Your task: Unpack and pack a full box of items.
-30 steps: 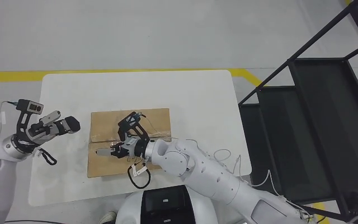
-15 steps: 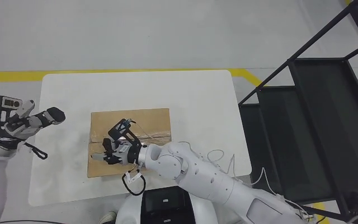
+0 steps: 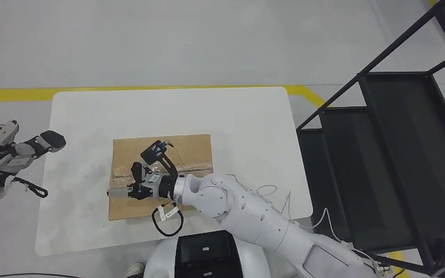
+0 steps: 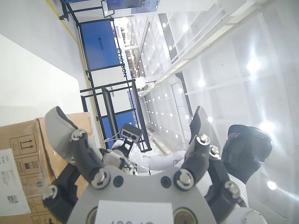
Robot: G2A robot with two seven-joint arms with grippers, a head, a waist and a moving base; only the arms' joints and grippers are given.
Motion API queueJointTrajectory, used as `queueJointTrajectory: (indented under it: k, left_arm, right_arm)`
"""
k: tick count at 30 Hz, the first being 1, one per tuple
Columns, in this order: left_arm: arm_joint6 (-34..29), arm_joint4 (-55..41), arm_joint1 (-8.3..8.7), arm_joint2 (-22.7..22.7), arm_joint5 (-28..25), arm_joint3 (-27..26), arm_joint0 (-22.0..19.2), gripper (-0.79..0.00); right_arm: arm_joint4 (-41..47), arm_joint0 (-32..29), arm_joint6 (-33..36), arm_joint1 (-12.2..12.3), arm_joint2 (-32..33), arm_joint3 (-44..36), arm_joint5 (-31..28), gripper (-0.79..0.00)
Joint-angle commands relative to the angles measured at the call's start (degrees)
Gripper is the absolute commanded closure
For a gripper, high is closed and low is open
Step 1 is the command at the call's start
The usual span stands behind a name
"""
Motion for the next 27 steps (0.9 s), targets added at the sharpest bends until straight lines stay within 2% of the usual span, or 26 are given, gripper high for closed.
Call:
queueJointTrajectory:
  k: [1,5,9,11,14,20,27]
  left_arm:
    - [-0.71,0.37,-0.06,0.38,0.47,-0.35,0.21,-0.785]
    - [-2.95,3.17,-0.05,1.45,1.04,-1.3,0.69,-0.785]
    - [-5.49,5.26,0.1,1.88,2.51,-0.41,0.88,-0.785]
    - [-6.59,7.25,0.31,1.49,2.53,0.84,0.76,-0.785]
    - [-5.5,16.62,0.66,1.63,-1.42,1.87,1.55,-0.785]
    - [-8.32,22.01,1.02,2.54,-2.34,4.05,2.78,-0.785]
    - [-11.93,26.16,1.25,5.08,-2.34,1.97,3.2,-0.785]
  right_arm:
    - [-1.0,-2.3,1.82,1.11,2.54,-2.95,0.72,-0.785]
    - [-3.45,-7.51,9.48,3.45,7.22,-9.63,4.88,-0.785]
    - [-4.59,-12.49,12.22,5.14,11.18,-15.88,5.24,-0.785]
    - [-4.78,-14.69,12.47,5.77,12.71,-18.75,4.23,-0.785]
    - [-3.74,-18.18,12.26,6.66,15.18,-23.0,2.03,-0.785]
    - [-2.3,-25.73,12.07,8.6,21.93,-30.85,-1.96,-0.785]
    - [2.5,-31.96,11.41,10.16,28.19,-33.8,-6.99,-0.785]
